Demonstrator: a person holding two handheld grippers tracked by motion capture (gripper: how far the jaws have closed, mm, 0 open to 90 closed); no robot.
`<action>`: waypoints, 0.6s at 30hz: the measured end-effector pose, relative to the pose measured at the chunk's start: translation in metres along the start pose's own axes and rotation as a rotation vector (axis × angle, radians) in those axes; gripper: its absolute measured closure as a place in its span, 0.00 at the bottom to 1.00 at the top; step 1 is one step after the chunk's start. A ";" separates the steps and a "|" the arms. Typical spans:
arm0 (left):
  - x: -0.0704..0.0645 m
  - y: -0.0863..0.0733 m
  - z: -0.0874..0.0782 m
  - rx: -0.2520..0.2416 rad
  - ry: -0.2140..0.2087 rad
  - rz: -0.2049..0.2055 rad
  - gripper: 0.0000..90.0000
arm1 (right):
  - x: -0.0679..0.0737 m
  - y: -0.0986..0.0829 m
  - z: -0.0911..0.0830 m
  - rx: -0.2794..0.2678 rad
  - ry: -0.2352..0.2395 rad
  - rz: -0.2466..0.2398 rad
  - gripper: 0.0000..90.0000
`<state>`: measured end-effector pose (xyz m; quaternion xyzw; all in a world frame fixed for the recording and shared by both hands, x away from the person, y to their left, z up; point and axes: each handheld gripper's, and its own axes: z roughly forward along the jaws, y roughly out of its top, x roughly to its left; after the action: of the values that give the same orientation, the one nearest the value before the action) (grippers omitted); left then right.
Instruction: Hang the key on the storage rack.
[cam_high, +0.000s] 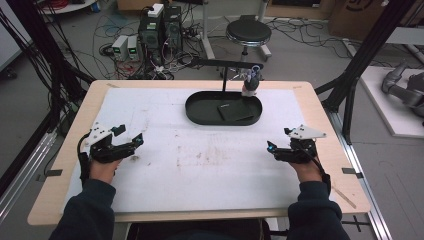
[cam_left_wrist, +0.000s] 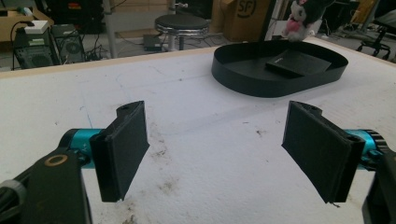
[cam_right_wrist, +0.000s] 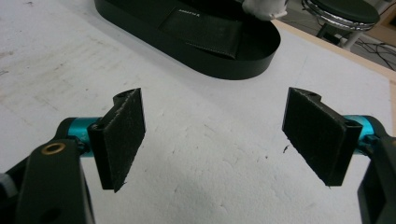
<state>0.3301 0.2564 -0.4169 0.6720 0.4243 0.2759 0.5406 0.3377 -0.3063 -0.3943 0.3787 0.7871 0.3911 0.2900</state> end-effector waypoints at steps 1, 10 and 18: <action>0.000 0.000 0.000 0.000 -0.001 0.001 0.24 | -0.001 0.000 0.000 0.000 -0.003 0.002 0.24; -0.002 0.000 -0.001 0.003 -0.005 0.010 0.24 | -0.003 -0.006 0.001 0.009 -0.013 0.002 0.24; -0.003 0.000 -0.002 0.002 -0.008 0.014 0.24 | -0.001 -0.007 0.001 0.016 -0.014 0.003 0.24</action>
<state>0.3272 0.2546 -0.4158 0.6767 0.4178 0.2762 0.5397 0.3367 -0.3098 -0.4009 0.3850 0.7877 0.3824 0.2916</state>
